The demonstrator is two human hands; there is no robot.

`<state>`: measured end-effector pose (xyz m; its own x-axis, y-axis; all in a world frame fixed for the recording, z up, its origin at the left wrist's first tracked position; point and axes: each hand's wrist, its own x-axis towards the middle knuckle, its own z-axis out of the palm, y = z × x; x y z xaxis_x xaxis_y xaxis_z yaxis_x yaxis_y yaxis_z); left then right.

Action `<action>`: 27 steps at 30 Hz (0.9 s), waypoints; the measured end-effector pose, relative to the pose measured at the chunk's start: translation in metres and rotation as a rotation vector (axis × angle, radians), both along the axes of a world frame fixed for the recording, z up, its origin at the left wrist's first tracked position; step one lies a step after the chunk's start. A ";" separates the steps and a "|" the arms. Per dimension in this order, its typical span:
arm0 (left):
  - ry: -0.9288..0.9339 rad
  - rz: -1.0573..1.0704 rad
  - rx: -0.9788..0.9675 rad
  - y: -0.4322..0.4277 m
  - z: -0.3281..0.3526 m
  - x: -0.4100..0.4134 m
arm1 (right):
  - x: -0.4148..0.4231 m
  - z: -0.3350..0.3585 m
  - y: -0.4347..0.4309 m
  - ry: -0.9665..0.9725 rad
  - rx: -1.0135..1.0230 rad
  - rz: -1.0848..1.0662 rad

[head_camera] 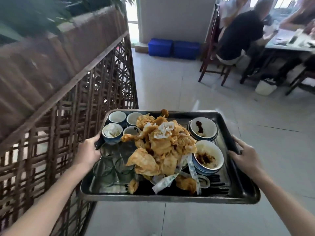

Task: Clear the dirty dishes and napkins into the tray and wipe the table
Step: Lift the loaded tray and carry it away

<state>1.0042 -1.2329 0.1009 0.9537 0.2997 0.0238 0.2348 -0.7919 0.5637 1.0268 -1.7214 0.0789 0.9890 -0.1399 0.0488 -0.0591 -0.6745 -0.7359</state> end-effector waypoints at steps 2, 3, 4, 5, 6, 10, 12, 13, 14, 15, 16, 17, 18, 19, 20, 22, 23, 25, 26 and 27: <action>-0.006 0.013 0.033 -0.003 0.002 0.044 | 0.039 0.007 -0.002 -0.004 0.012 -0.013; -0.012 0.017 0.040 -0.005 0.002 0.065 | 0.058 0.011 -0.003 -0.003 0.009 -0.016; -0.014 0.010 0.036 -0.006 0.002 0.088 | 0.078 0.014 -0.005 -0.002 0.002 -0.021; -0.015 -0.003 0.027 -0.007 0.002 0.111 | 0.097 0.015 -0.007 -0.006 -0.008 -0.027; -0.014 -0.015 0.017 -0.010 0.001 0.134 | 0.118 0.016 -0.010 -0.008 -0.015 -0.035; -0.013 -0.023 -0.016 -0.024 0.000 0.229 | 0.210 0.010 -0.024 0.005 -0.040 -0.054; -0.009 -0.027 -0.018 -0.035 -0.001 0.280 | 0.268 0.007 -0.035 0.004 -0.062 -0.055; -0.008 -0.023 -0.019 -0.040 -0.001 0.306 | 0.300 0.007 -0.041 -0.002 -0.070 -0.045; -0.009 -0.018 -0.020 -0.046 0.000 0.331 | 0.331 0.009 -0.046 -0.011 -0.078 -0.035; -0.013 -0.016 -0.018 -0.051 0.002 0.358 | 0.362 0.011 -0.051 -0.021 -0.091 -0.030; -0.020 -0.013 -0.016 -0.056 0.005 0.383 | 0.392 0.014 -0.055 -0.029 -0.106 -0.029; -0.029 -0.008 -0.009 -0.060 0.008 0.409 | 0.421 0.017 -0.059 -0.033 -0.117 -0.032; -0.041 -0.006 -0.003 -0.064 0.011 0.436 | 0.449 0.020 -0.063 -0.036 -0.119 -0.033; -0.049 -0.006 0.001 -0.067 0.015 0.461 | 0.476 0.024 -0.065 -0.038 -0.116 -0.026; -0.049 -0.007 0.002 -0.068 0.018 0.487 | 0.503 0.028 -0.066 -0.042 -0.107 -0.018; -0.040 -0.002 -0.002 -0.069 0.025 0.537 | 0.555 0.037 -0.067 -0.055 -0.095 0.000; -0.041 0.000 -0.005 -0.068 0.027 0.561 | 0.580 0.039 -0.066 -0.059 -0.091 0.003; -0.052 -0.002 -0.018 -0.067 0.031 0.609 | 0.632 0.043 -0.065 -0.057 -0.079 0.005; -0.057 -0.005 -0.025 -0.065 0.032 0.634 | 0.658 0.045 -0.064 -0.053 -0.079 0.007; -0.064 -0.011 -0.022 -0.063 0.033 0.660 | 0.684 0.047 -0.062 -0.050 -0.083 0.007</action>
<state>1.6642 -1.2957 0.1336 0.9538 0.2902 0.0781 0.1892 -0.7817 0.5943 1.7104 -1.7829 0.1254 0.9860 -0.1264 0.1090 -0.0189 -0.7336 -0.6793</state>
